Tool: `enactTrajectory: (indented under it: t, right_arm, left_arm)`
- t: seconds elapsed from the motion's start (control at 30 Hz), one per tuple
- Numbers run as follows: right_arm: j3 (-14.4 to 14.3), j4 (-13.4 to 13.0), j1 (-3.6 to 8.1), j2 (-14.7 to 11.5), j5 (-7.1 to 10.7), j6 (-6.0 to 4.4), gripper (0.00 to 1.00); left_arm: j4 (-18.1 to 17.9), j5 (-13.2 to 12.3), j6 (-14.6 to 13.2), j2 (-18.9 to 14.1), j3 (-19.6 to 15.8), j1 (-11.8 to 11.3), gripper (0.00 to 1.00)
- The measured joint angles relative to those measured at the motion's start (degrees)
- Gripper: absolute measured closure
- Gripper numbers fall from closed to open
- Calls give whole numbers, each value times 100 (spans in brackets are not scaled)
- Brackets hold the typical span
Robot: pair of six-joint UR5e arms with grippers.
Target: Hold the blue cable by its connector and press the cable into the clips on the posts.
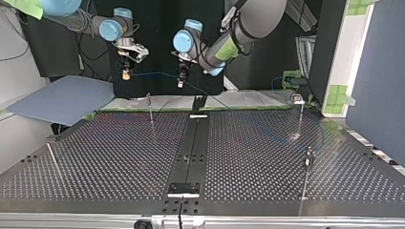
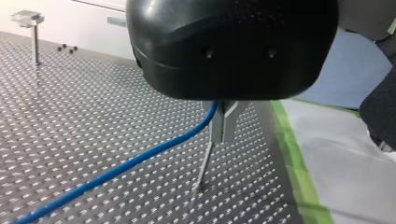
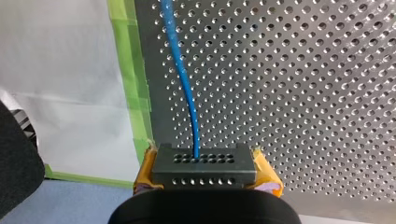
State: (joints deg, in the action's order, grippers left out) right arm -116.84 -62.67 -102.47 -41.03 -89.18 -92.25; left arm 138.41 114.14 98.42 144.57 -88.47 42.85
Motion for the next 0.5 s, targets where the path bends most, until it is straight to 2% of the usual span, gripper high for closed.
enactTrajectory:
  t: [0.1,0.33,0.43,0.5]
  right_arm:
    - [20,-5,66,1,159,43,100]
    - [46,-27,129,3,592,389,100]
    - [79,-64,141,8,750,440,100]
    - [111,-78,148,10,850,435,100]
  left_arm:
    - [123,46,8,174,173,99,100]
    - [298,158,122,572,572,262,100]
    - [312,235,127,730,730,299,100]
    - [311,268,134,824,809,308,100]
